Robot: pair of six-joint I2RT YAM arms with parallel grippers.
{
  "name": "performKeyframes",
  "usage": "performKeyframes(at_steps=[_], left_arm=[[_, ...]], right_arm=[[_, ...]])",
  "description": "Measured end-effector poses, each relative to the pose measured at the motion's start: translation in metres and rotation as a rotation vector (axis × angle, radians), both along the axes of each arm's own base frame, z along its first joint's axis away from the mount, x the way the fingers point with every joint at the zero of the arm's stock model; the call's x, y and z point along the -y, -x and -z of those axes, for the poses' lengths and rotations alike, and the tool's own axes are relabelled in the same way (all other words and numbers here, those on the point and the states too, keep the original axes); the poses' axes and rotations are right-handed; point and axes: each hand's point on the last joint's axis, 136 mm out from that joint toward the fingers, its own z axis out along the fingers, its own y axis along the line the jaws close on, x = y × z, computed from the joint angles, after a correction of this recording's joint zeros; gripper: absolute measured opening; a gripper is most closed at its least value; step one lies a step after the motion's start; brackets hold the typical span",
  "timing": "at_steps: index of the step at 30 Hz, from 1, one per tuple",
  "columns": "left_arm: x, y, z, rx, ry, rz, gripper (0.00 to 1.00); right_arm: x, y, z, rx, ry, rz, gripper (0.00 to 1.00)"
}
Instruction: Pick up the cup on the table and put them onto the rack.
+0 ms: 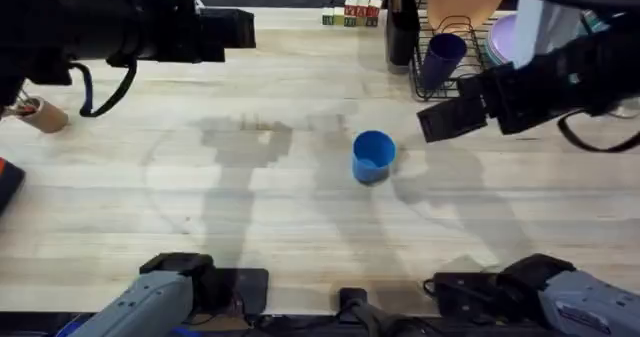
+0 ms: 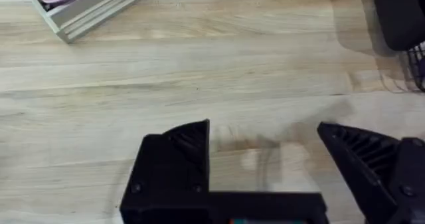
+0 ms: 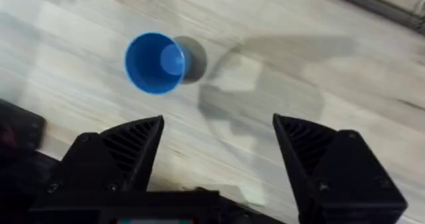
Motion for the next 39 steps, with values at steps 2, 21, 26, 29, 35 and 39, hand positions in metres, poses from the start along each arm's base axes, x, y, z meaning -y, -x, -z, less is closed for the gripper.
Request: performKeyframes(at_steps=[2, 21, 26, 29, 35, 39], left_arm=[[0.000, 0.000, 0.000, 0.000, 0.000, 0.000, 0.993], [0.000, 0.000, 0.000, 0.000, 0.000, 0.000, 0.993], [0.000, 0.000, 0.000, 0.000, 0.000, 0.000, 0.994], [0.000, 0.000, 0.000, 0.000, 0.000, 0.000, 0.993], [0.000, 0.000, 0.000, 0.000, 0.000, 0.000, 0.993], [0.000, 0.000, 0.000, 0.000, 0.000, 0.000, 0.993]], right_arm=[[-0.004, 0.001, 0.003, -0.016, -0.026, 0.023, 0.992], [-0.045, -0.018, 0.024, -0.066, -0.062, 0.020, 0.929], [-0.046, -0.022, 0.037, -0.106, -0.036, 0.023, 0.936], [-0.047, -0.024, 0.046, -0.134, -0.020, 0.024, 0.956], [-0.049, -0.028, 0.069, -0.207, 0.020, 0.027, 0.957], [-0.050, -0.029, 0.077, -0.234, 0.035, 0.028, 0.954]])
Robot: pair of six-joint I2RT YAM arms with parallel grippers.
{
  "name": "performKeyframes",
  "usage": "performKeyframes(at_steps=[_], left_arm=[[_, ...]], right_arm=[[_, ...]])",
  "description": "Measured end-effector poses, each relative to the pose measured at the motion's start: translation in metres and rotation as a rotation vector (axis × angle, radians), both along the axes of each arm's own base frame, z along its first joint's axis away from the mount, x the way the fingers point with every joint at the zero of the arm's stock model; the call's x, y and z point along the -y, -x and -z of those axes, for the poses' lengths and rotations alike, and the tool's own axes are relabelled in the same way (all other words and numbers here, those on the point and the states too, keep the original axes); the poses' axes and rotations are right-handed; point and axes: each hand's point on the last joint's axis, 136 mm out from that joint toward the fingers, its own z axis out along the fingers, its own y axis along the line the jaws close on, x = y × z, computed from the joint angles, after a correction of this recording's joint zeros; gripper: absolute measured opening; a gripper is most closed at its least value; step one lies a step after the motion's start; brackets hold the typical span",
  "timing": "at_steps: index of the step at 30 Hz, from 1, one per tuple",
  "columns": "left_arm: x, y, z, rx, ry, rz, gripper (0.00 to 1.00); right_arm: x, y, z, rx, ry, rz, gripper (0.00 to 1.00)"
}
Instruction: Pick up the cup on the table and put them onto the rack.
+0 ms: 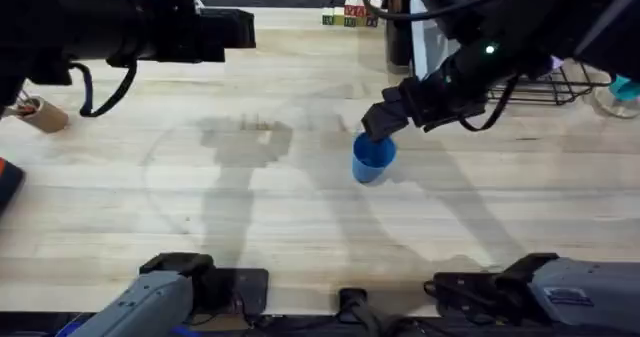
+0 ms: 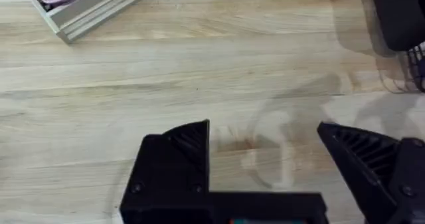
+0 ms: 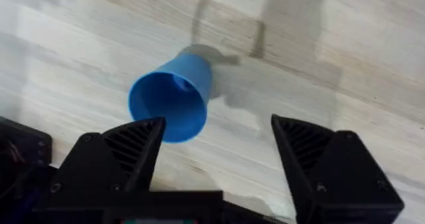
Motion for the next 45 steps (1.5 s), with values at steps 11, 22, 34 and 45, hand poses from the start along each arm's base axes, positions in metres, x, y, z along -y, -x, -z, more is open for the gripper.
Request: performKeyframes(at_steps=[11, 22, 34, 45], left_arm=[[0.000, 0.000, 0.000, 0.000, 0.000, 0.000, 0.993], [0.000, 0.000, 0.000, 0.000, 0.000, 0.000, 0.993], [0.000, 0.000, 0.000, 0.000, 0.000, 0.000, 0.993], [0.000, 0.000, 0.000, 0.000, 0.000, 0.000, 0.993]], right_arm=[[-0.001, -0.002, 0.021, -0.054, 0.033, -0.003, 0.925], [0.001, 0.000, 0.048, -0.059, 0.037, -0.003, 0.929], [-0.005, 0.001, 0.049, -0.065, 0.007, -0.012, 0.204], [-0.009, 0.009, 0.046, -0.106, -0.022, -0.020, 0.034]])
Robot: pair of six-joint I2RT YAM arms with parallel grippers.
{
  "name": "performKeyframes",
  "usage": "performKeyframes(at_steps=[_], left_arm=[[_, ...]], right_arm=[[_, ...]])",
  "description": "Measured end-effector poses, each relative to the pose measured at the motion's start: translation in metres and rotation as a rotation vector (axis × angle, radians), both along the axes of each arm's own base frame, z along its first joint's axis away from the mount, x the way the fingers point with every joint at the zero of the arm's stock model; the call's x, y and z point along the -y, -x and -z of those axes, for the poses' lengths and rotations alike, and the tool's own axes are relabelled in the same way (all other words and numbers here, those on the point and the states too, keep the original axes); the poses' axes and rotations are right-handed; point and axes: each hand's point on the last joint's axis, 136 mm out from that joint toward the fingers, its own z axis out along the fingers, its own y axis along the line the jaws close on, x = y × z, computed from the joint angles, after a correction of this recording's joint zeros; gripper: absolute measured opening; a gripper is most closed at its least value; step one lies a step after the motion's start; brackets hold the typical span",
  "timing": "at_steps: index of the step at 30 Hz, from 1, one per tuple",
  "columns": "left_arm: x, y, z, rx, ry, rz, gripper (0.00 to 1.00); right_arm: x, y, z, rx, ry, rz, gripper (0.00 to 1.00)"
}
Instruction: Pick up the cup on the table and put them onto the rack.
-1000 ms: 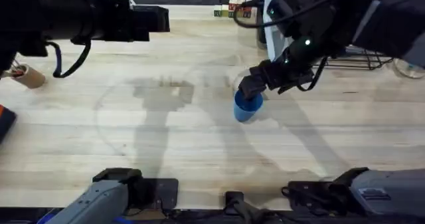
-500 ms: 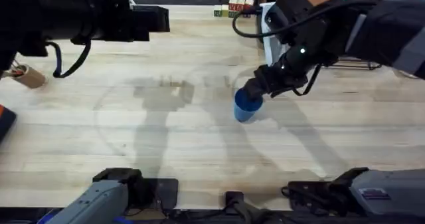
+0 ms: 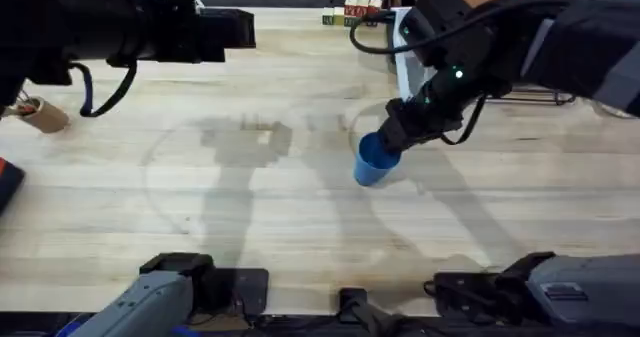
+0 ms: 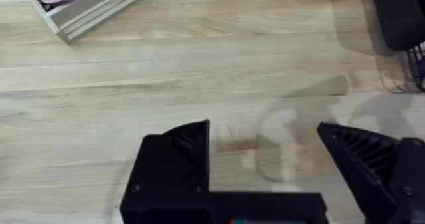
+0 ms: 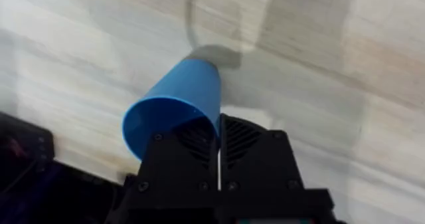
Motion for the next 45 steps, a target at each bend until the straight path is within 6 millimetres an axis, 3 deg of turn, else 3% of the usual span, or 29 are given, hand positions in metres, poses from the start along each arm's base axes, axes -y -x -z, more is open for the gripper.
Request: performKeyframes(at_steps=[4, 11, 18, 25, 37, 38, 45], left_arm=[[0.000, 0.000, 0.000, 0.000, 0.000, 0.000, 0.993], [0.000, 0.000, 0.000, 0.000, 0.000, 0.000, 0.993], [0.000, 0.000, 0.000, 0.000, 0.000, 0.000, 0.993], [0.000, 0.000, 0.000, 0.000, 0.000, 0.000, 0.994], [0.000, 0.000, 0.000, 0.000, 0.000, 0.000, 0.993], [0.000, 0.000, -0.001, 0.003, 0.000, 0.000, 0.993], [0.000, -0.003, -0.004, 0.022, 0.000, 0.000, 0.994]], right_arm=[[0.001, -0.009, -0.038, 0.038, 0.017, -0.017, 0.031], [0.006, -0.048, -0.110, 0.241, 0.014, -0.016, 0.031], [0.037, -0.093, -0.170, 0.442, 0.002, 0.098, 0.030], [0.087, -0.117, -0.180, 0.500, 0.043, 0.232, 0.030], [0.131, -0.146, -0.196, 0.606, 0.047, 0.361, 0.029], [0.149, -0.152, -0.200, 0.628, 0.056, 0.406, 0.029], [0.157, -0.165, -0.194, 0.570, 0.085, 0.407, 0.028]])
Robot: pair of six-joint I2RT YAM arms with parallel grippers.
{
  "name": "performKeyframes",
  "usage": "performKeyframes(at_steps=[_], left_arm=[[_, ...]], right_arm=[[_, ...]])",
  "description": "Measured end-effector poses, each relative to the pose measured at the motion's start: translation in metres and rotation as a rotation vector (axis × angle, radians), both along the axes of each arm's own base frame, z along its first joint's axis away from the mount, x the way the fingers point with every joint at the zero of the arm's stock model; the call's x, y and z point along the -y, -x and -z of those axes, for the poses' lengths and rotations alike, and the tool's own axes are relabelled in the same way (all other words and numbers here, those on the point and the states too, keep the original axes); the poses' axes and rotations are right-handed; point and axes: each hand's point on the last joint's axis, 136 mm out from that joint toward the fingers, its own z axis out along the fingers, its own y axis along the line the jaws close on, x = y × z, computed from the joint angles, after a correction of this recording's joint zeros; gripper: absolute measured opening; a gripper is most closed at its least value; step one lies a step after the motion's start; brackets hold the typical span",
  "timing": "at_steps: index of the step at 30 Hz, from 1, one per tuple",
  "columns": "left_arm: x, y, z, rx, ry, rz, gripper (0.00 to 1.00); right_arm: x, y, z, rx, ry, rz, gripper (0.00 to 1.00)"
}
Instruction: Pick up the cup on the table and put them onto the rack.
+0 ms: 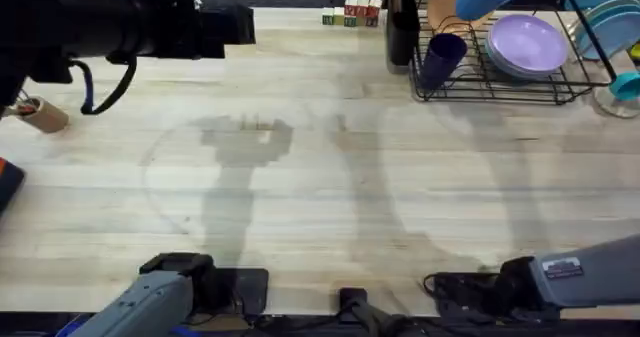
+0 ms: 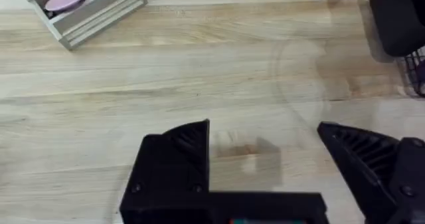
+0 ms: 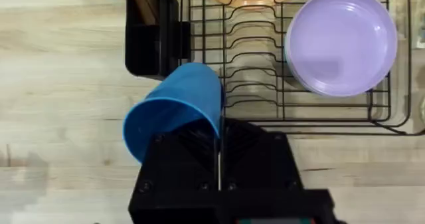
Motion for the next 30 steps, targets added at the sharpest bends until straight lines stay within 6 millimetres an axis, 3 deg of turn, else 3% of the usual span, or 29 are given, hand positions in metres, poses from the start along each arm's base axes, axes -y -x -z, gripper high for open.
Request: performKeyframes(at_steps=[5, 14, 25, 30], left_arm=[[0.000, 0.000, 0.000, 0.000, 0.000, 0.000, 0.994], [0.000, 0.000, 0.000, 0.000, 0.000, 0.000, 0.993], [0.000, 0.000, 0.000, 0.000, 0.000, 0.000, 0.994], [0.000, 0.000, 0.000, 0.000, 0.000, 0.000, 0.994]], right_arm=[[-0.002, -0.015, 0.011, -0.048, -0.003, -0.010, 0.028], [-0.003, -0.019, 0.028, -0.102, -0.006, -0.013, 0.029], [-0.003, -0.026, 0.063, -0.203, -0.003, -0.012, 0.030], [-0.003, -0.027, 0.065, -0.207, -0.003, -0.012, 0.030]])
